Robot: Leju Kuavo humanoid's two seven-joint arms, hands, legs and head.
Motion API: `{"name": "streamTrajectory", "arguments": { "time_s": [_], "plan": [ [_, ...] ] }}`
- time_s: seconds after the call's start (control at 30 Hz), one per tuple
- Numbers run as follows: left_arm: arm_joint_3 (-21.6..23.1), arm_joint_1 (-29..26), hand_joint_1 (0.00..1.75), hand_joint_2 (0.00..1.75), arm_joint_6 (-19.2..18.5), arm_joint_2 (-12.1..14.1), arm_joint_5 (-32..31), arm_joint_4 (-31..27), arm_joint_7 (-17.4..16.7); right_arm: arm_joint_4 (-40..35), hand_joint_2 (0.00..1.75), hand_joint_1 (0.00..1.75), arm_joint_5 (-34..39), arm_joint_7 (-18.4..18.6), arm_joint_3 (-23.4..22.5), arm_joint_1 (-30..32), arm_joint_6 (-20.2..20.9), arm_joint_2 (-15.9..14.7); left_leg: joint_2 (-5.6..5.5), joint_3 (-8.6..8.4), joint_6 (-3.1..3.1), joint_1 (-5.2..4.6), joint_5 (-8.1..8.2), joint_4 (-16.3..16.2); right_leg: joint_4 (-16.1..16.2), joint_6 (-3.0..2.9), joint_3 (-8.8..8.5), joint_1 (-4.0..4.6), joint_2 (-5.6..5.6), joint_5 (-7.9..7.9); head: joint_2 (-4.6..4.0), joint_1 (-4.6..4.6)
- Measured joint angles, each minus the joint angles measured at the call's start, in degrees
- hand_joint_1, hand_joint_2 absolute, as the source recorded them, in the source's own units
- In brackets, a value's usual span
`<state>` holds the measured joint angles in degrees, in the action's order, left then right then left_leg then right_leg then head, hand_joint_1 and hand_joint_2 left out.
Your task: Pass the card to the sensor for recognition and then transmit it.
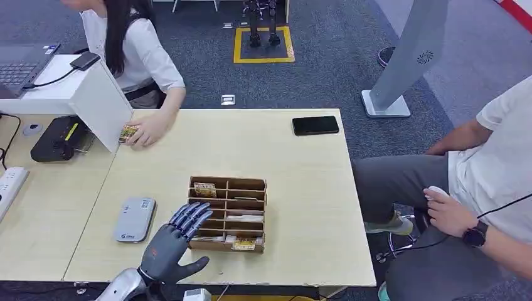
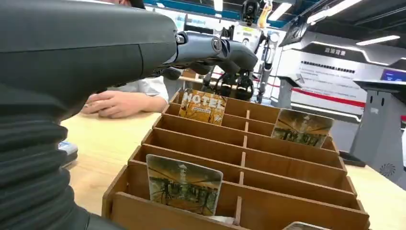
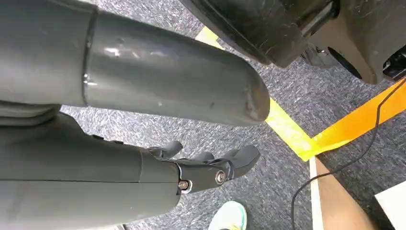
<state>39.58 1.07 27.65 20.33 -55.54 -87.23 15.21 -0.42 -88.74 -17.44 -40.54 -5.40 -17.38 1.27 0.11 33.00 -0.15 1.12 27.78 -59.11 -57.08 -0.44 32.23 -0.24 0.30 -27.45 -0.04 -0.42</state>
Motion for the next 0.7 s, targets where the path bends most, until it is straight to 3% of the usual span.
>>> {"name": "streamTrajectory", "arguments": {
  "time_s": [0.7],
  "plan": [
    [-1.3, 0.5, 0.00, 1.75, 2.4, -1.8, -2.4, 2.4, -3.4, 0.0, 0.00, 0.00, 0.0, -0.2, 0.3, 0.1, -0.2, 0.0, 0.00, 0.00, 0.00, 0.00, 0.00, 0.0, 0.0, 0.00, 0.00, 0.00, 0.00, 0.00, 0.00, 0.00]
  ]
}}
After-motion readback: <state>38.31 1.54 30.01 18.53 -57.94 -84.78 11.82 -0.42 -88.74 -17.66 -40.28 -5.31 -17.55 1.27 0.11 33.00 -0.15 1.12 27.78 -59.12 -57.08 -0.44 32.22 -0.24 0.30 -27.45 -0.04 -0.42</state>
